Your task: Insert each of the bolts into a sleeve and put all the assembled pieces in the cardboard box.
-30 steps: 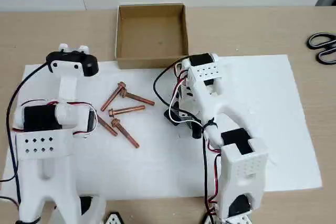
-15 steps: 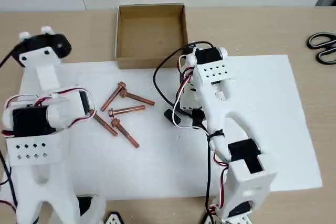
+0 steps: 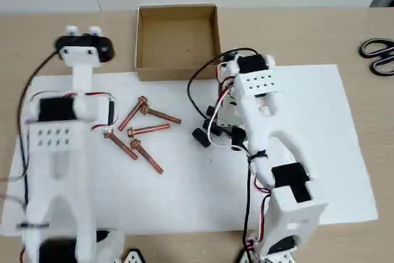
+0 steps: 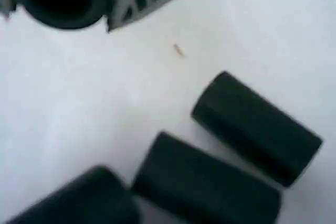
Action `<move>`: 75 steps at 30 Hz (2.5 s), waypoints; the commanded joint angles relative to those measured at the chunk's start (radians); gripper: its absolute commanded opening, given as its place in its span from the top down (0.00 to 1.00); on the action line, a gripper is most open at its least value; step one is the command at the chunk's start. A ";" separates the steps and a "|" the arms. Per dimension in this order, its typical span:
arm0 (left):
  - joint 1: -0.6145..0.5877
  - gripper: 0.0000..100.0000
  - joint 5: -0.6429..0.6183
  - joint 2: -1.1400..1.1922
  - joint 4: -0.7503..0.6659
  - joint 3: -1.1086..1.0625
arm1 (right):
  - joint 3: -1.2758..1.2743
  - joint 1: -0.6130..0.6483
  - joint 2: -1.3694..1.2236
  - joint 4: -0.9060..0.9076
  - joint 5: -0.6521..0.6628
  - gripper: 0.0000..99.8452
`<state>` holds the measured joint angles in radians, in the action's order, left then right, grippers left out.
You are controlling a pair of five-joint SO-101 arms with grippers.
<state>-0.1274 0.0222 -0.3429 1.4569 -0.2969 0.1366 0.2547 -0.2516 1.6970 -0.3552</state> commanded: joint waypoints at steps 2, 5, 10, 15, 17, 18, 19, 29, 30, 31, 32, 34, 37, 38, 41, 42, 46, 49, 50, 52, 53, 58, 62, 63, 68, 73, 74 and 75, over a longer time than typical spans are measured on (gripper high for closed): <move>0.005 0.99 0.077 0.117 0.028 0.163 | 0.038 -0.074 0.062 0.024 0.089 1.00; 0.005 0.99 0.089 0.189 0.038 0.259 | 0.038 -0.097 0.062 0.033 0.209 1.00; 0.026 0.99 0.104 0.361 0.104 0.381 | 0.038 -0.147 0.062 0.036 0.333 1.00; 0.104 0.99 0.198 0.523 0.207 0.507 | 0.038 -0.189 0.062 0.036 0.474 1.00; 0.126 0.99 0.221 0.571 0.230 0.565 | 0.038 -0.202 0.062 0.036 0.503 1.00; 0.130 0.99 0.230 0.594 0.239 0.595 | 0.038 -0.206 0.062 0.036 0.509 1.00; 0.132 0.99 0.239 0.617 0.245 0.624 | 0.038 -0.211 0.062 0.038 0.511 1.00; 0.123 0.99 0.385 0.844 0.292 0.814 | 0.031 -0.277 0.062 0.042 0.512 1.00; 0.123 0.99 0.399 0.862 0.293 0.825 | 0.023 -0.278 0.062 0.042 0.516 1.00; 0.123 0.98 0.411 0.873 0.293 0.832 | 0.014 -0.278 0.062 0.042 0.525 1.00; 0.123 0.96 0.419 0.882 0.292 0.840 | 0.000 -0.278 0.062 0.042 0.537 1.00; 0.120 0.93 0.420 0.893 0.290 0.866 | -0.026 -0.278 0.062 0.042 0.546 1.00; 0.120 0.92 0.422 0.898 0.288 0.908 | -0.060 -0.280 0.076 0.041 0.546 1.00; 0.120 0.92 0.422 0.898 0.287 0.918 | -0.072 -0.280 0.091 0.039 0.548 1.00; 0.123 0.92 0.436 0.899 0.258 0.918 | -0.089 -0.280 0.143 0.035 0.548 1.00; 0.123 0.92 0.436 0.902 0.250 0.917 | -0.089 -0.280 0.157 0.035 0.548 1.00; 0.123 0.92 0.436 0.971 0.233 0.928 | -0.095 -0.280 0.202 0.035 0.549 1.00; 0.123 0.92 0.436 1.013 0.230 0.932 | -0.114 -0.280 0.222 0.036 0.574 1.00; 0.121 0.92 0.436 1.025 0.227 0.944 | -0.123 -0.280 0.228 0.036 0.582 1.00; 0.118 0.92 0.434 1.042 0.224 0.977 | -0.143 -0.280 0.242 0.035 0.583 1.00; 0.118 0.92 0.434 1.051 0.224 0.998 | -0.153 -0.280 0.246 0.035 0.583 1.00; 0.121 0.92 0.434 1.122 0.226 1.069 | -0.178 -0.280 0.259 0.035 0.583 1.00; 0.121 0.92 0.434 1.203 0.230 1.129 | -0.178 -0.280 0.259 0.035 0.583 1.00; 0.121 0.92 0.434 1.218 0.232 1.142 | -0.178 -0.280 0.259 0.035 0.583 1.00; 0.120 0.92 0.434 1.255 0.244 1.184 | -0.178 -0.280 0.259 0.035 0.583 1.00; 0.124 0.92 0.434 1.286 0.239 1.190 | -0.178 -0.280 0.255 0.033 0.583 1.00; 0.124 0.92 0.434 1.292 0.239 1.190 | -0.178 -0.280 0.255 0.033 0.583 1.00; 0.124 0.92 0.434 1.298 0.241 1.190 | -0.178 -0.280 0.255 0.033 0.583 1.00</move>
<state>-0.0092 0.4519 0.9505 1.6978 0.8692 -0.0445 -0.0153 -0.0445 1.7139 0.2202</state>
